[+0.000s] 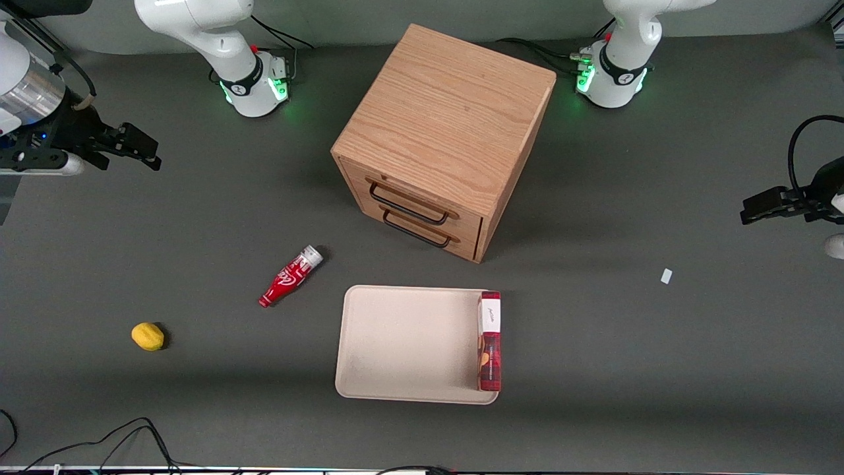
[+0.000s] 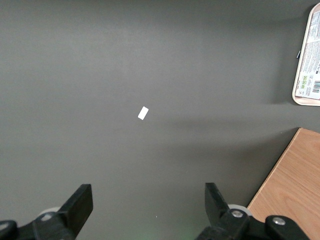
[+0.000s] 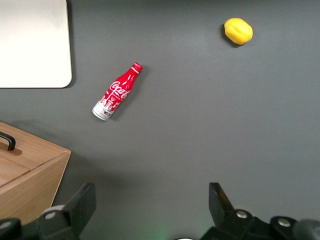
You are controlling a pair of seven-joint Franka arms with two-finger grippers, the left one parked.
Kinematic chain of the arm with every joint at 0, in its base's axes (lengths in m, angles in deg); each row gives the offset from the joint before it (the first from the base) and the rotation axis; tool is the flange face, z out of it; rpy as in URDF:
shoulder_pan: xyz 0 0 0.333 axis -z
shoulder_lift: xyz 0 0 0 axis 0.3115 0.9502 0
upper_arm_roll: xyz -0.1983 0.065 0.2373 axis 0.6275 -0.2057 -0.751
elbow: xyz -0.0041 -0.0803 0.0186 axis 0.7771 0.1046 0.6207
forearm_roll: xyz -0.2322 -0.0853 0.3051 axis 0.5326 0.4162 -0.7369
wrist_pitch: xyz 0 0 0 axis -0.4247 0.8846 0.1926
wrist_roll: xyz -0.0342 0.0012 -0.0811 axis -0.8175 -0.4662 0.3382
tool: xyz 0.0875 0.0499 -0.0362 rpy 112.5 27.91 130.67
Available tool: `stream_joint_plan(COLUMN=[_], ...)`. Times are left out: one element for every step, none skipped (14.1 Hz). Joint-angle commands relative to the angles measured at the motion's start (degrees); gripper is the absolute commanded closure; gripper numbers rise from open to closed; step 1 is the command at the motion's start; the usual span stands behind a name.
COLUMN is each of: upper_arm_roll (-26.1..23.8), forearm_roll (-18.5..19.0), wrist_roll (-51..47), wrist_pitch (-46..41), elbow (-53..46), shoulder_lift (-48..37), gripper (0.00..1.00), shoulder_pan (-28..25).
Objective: Place coke bottle on tray
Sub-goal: 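Move the open right gripper toward the red Coca-Cola bottle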
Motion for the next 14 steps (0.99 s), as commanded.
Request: stream_joint_plan(upper_arm_roll=[0.64, 0.64, 0.64, 0.64, 0.38, 0.2, 0.11, 0.03, -0.06, -0.32, -0.85, -1.29, -2.6, -4.18], forearm_roll=[-1.27, -1.27, -1.36, -1.36, -1.01, -0.75, -0.75, -1.09, -1.53, -2.49, -3.55, -3.99, -4.0, -4.0], wrist_roll=[1.35, 1.26, 0.82, 0.47, 0.29, 0.38, 0.2, -0.84, -4.16, -8.37, -13.37, -18.64, -23.3, -27.01], wrist_pitch=[-1.92, -2.53, -2.54, -2.71, -2.71, -2.8, -2.8, -2.8, -2.37, -1.75, -1.49, -0.26, 1.31, 2.98], elbow=[-2.71, -2.97, -3.76, -4.89, -5.43, -5.43, -5.35, -5.17, -5.26, -5.26, -5.26, -5.08, -4.65, -4.12], shoulder_lift=[1.69, 1.78, 2.13, 3.18, 3.54, 3.8, 4.24, 5.11, 6.17, 7.13, 8.19, 9.16, 10.04, 11.0], gripper=[0.0, 0.0, 0.0, 0.0, 0.0, 0.0, 0.0, 0.0, 0.0, 0.0, 0.0, 0.0, 0.0, 0.0], shoulder_pan=[-0.41, -0.5, -0.5, -0.5, -0.59, -0.59, -0.59, -0.59, -0.59, -0.85, -1.46, -1.55, -1.81, -1.82])
